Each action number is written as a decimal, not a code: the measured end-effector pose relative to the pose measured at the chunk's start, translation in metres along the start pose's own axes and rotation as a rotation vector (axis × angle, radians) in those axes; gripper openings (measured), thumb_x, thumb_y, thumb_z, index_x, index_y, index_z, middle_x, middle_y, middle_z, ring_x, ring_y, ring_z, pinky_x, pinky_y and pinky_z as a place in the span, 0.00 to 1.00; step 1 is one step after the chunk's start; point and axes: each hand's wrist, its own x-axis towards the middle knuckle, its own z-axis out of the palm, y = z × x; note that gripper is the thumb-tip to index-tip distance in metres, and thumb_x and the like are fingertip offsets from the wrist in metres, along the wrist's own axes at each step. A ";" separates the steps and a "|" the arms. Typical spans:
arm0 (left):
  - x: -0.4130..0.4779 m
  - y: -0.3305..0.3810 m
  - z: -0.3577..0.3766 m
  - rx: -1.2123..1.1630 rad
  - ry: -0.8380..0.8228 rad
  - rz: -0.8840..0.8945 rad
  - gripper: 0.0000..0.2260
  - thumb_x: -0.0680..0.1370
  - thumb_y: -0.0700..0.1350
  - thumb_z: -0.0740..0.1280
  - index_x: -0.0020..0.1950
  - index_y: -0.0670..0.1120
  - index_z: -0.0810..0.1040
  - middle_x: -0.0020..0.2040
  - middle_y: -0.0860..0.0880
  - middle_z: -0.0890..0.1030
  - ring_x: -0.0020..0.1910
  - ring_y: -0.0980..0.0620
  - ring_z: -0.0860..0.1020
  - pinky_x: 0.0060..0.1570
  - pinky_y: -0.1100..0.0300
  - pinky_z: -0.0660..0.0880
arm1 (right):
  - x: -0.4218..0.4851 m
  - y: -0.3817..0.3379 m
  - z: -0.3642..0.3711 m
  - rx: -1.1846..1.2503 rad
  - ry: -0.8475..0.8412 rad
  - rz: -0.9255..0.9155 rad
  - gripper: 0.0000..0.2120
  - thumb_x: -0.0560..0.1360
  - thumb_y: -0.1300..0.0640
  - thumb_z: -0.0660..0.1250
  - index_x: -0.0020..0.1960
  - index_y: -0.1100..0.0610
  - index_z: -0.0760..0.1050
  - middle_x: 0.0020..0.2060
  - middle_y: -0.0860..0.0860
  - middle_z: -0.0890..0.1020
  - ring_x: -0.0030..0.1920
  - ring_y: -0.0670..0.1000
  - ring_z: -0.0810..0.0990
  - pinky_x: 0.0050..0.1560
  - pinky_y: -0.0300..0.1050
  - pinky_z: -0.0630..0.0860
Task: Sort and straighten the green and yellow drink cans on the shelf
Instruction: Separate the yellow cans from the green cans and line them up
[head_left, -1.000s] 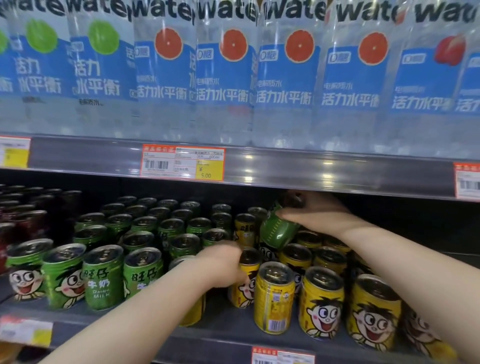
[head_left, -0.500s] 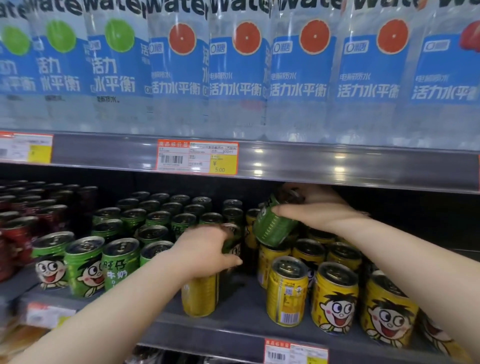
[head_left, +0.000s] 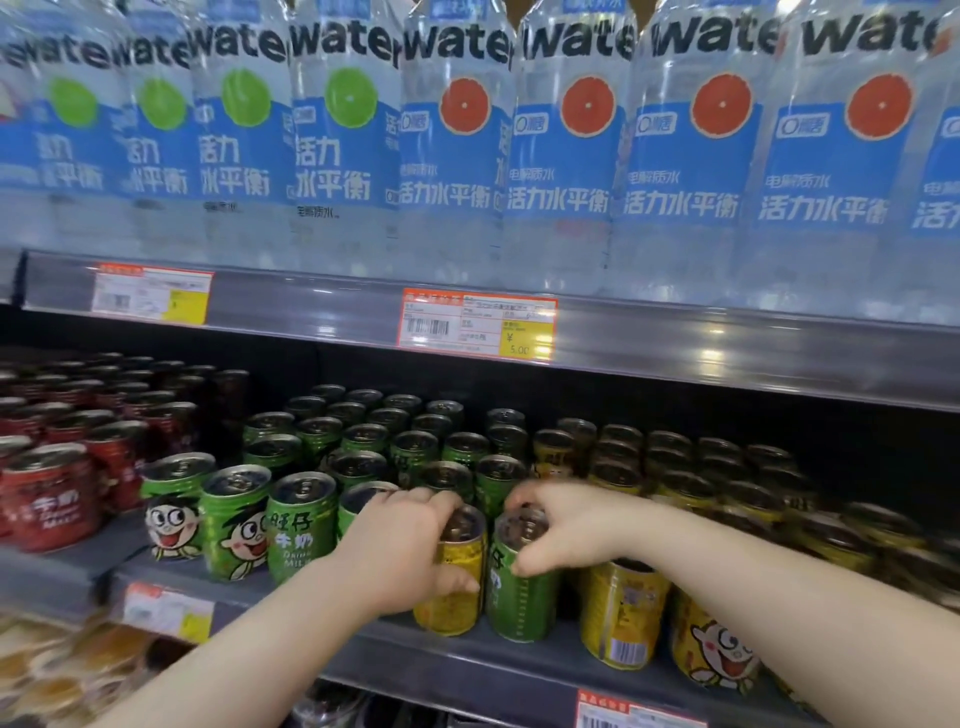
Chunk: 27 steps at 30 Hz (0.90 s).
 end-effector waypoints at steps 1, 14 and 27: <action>0.000 -0.001 0.000 -0.046 0.003 -0.005 0.37 0.68 0.64 0.68 0.72 0.52 0.61 0.68 0.49 0.71 0.67 0.47 0.69 0.67 0.55 0.64 | -0.001 -0.001 0.002 0.026 -0.008 -0.001 0.33 0.68 0.46 0.70 0.70 0.49 0.63 0.62 0.49 0.73 0.58 0.50 0.74 0.56 0.42 0.74; 0.004 0.003 -0.035 -0.585 0.556 -0.007 0.41 0.54 0.67 0.61 0.62 0.49 0.76 0.56 0.48 0.75 0.58 0.48 0.73 0.58 0.58 0.68 | -0.024 0.005 -0.005 0.215 0.246 -0.121 0.46 0.67 0.40 0.71 0.76 0.46 0.49 0.76 0.48 0.56 0.73 0.49 0.61 0.71 0.47 0.63; 0.030 0.119 -0.051 -0.772 0.299 0.414 0.41 0.57 0.71 0.60 0.68 0.65 0.56 0.68 0.59 0.64 0.68 0.61 0.63 0.65 0.65 0.61 | -0.112 0.067 -0.032 0.396 0.734 0.135 0.43 0.63 0.50 0.77 0.71 0.49 0.58 0.56 0.43 0.71 0.58 0.43 0.70 0.57 0.37 0.68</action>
